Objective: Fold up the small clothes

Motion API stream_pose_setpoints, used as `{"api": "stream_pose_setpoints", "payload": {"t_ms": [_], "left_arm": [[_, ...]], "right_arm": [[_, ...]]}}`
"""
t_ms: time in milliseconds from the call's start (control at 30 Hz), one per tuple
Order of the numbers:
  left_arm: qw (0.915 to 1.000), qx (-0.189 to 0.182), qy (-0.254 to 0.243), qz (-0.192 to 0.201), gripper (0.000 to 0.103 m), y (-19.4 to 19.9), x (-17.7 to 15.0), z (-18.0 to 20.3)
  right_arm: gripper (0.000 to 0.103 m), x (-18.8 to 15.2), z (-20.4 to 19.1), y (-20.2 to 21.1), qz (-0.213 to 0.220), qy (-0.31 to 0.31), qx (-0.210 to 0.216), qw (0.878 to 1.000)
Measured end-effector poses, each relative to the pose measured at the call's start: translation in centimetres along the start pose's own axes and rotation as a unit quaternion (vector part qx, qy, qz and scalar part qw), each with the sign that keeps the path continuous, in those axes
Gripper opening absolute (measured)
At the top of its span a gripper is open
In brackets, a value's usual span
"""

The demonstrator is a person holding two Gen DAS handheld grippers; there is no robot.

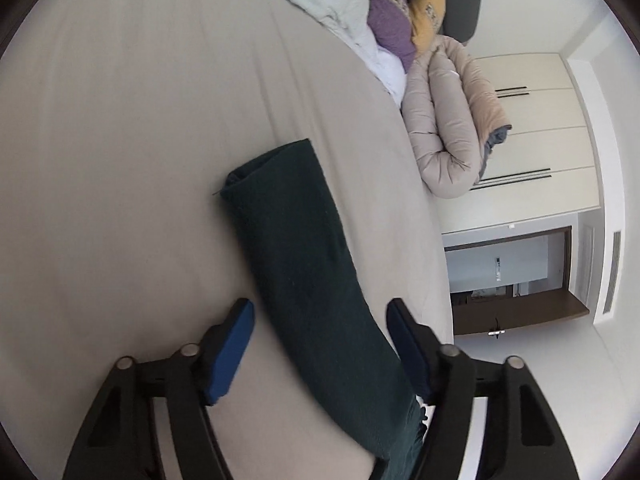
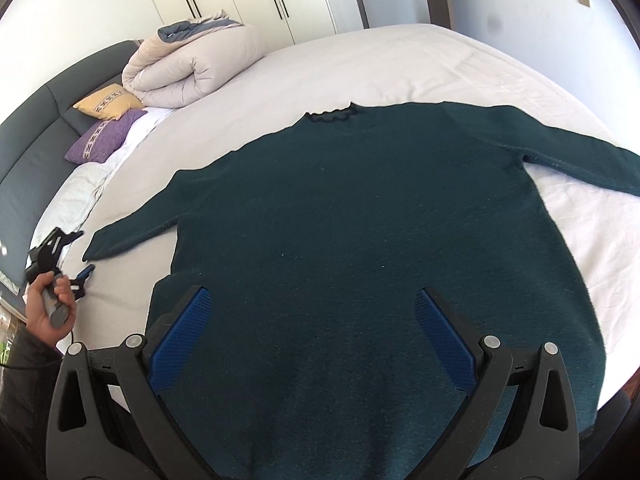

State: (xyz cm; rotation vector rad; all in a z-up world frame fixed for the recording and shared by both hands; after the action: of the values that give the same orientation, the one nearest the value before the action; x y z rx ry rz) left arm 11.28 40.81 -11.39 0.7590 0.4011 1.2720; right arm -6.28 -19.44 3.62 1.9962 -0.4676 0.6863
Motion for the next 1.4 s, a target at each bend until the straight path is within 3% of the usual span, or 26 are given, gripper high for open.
{"api": "stream_pose_setpoints", "payload": {"t_ms": [133, 167, 233, 267, 300, 400, 467, 533, 600, 633, 700, 733, 767, 800, 833, 867, 900, 933, 1000, 1033, 1067, 1167, 1233, 1333, 1400], "left_arm": [[0.9997, -0.003, 0.024, 0.01, 0.062, -1.0, 1.1, 0.3], [0.9996, -0.001, 0.026, 0.012, 0.058, -1.0, 1.3, 0.4], [0.9997, 0.007, 0.023, 0.011, 0.038, -1.2, 1.6, 0.5], [0.9997, 0.011, 0.02, 0.008, 0.013, -1.4, 1.7, 0.7], [0.9997, 0.018, 0.013, 0.007, 0.006, -1.6, 1.8, 1.2], [0.9978, 0.032, -0.041, 0.04, 0.006, -0.4, 1.0, 3.9], [0.9889, 0.038, -0.125, 0.07, 0.006, 1.0, -0.9, 7.8], [0.9716, 0.038, -0.215, 0.091, 0.006, 2.0, -3.8, 11.9], [0.939, 0.042, -0.321, 0.115, 0.006, 2.4, -8.1, 16.8], [0.9102, 0.045, -0.392, 0.127, 0.006, 2.4, -11.7, 19.4], [0.8668, 0.055, -0.476, 0.137, 0.006, 1.4, -16.7, 22.1], [0.8318, 0.065, -0.534, 0.138, 0.006, 0.2, -20.6, 23.1], [0.8052, 0.076, -0.572, 0.138, 0.006, -0.8, -23.4, 23.3], [0.7801, 0.086, -0.604, 0.139, 0.006, -1.9, -25.8, 23.5], [0.7612, 0.094, -0.627, 0.138, 0.006, -2.5, -27.6, 23.2], [0.7301, 0.107, -0.66, 0.139, 0.006, -3.6, -30.0, 22.7], [0.7087, 0.115, -0.681, 0.143, 0.006, -4.0, -31.8, 22.1], [0.6798, 0.129, -0.707, 0.148, 0.006, -4.7, -33.7, 21.4], [0.6481, 0.147, -0.731, 0.156, 0.006, -5.3, -35.1, 20.5], [0.625, 0.156, -0.747, 0.166, 0.006, -5.5, -36.0, 19.9], [0.6096, 0.162, -0.756, 0.174, 0.006, -5.8, -36.3, 19.6], [0.5738, 0.167, -0.777, 0.197, 0.006, -5.4, -37.8, 18.3], [0.5561, 0.168, -0.786, 0.21, 0.006, -6.0, -38.6, 18.6], [0.5339, 0.17, -0.798, 0.224, 0.007, -6.0, -39.4, 18.4], [0.5286, 0.171, -0.8, 0.225, 0.007, -6.5, -39.8, 18.1]], "right_arm": [[0.102, 0.0, 0.0, -1.0, -0.004, 0.0, 0.001, 1.0], [0.102, 0.0, 0.1, -1.1, -0.005, -0.002, 0.001, 1.0], [0.101, 0.1, 0.5, -1.3, -0.004, -0.009, 0.003, 1.0], [0.099, 0.1, 0.7, -1.4, -0.004, -0.012, 0.003, 1.0], [0.098, 0.1, 0.9, -1.5, -0.005, -0.015, 0.004, 1.0], [0.094, 0.2, 1.8, -1.8, -0.002, -0.028, 0.006, 1.0], [0.088, 0.3, 2.7, -1.9, -0.003, -0.04, 0.007, 0.999], [0.086, 0.6, 3.8, -2.3, -0.004, -0.058, 0.014, 0.998], [0.084, 1.2, 4.7, -2.5, -0.001, -0.071, 0.02, 0.997], [0.084, 1.7, 5.3, -2.7, 0.003, -0.077, 0.024, 0.997], [0.084, 2.8, 6.4, -3.0, 0.011, -0.089, 0.036, 0.995], [0.084, 3.3, 6.9, -2.8, 0.013, -0.095, 0.043, 0.994], [0.084, 4.0, 7.5, -3.1, 0.014, -0.103, 0.053, 0.993], [0.084, 4.8, 8.1, -3.3, 0.015, -0.112, 0.063, 0.992], [0.084, 5.4, 8.5, -3.6, 0.012, -0.119, 0.071, 0.99], [0.084, 6.1, 8.9, -4.1, 0.008, -0.126, 0.083, 0.989], [0.084, 6.9, 9.4, -4.7, 0.006, -0.136, 0.09, 0.987], [0.084, 7.8, 9.9, -5.7, -0.003, -0.147, 0.105, 0.984], [0.084, 9.2, 10.8, -7.7, -0.026, -0.168, 0.137, 0.976], [0.084, 9.9, 11.2, -8.9, -0.034, -0.186, 0.157, 0.969], [0.084, 10.4, 11.5, -10.1, -0.04, -0.202, 0.178, 0.962], [0.084, 12.3, 12.1, -15.1, -0.084, -0.25, 0.245, 0.933], [0.084, 13.3, 11.8, -18.6, -0.108, -0.275, 0.281, 0.913], [0.084, 14.7, 11.4, -22.9, -0.133, -0.308, 0.318, 0.887], [0.084, 15.4, 10.7, -25.4, -0.153, -0.316, 0.341, 0.872]]}}
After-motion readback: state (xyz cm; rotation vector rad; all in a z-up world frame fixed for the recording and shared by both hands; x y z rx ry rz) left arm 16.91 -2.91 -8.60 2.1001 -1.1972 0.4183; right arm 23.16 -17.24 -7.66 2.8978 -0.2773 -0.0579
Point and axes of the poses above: each gripper's, at about its wrist camera, not at the fingertips, and y roughly against the way its jaws point, z to its right, x to its top, the point moved 1 cm from there along -y, roughly the way its jaws point, and after that the axes turned 14 degrees about x, right-handed, at the moved point
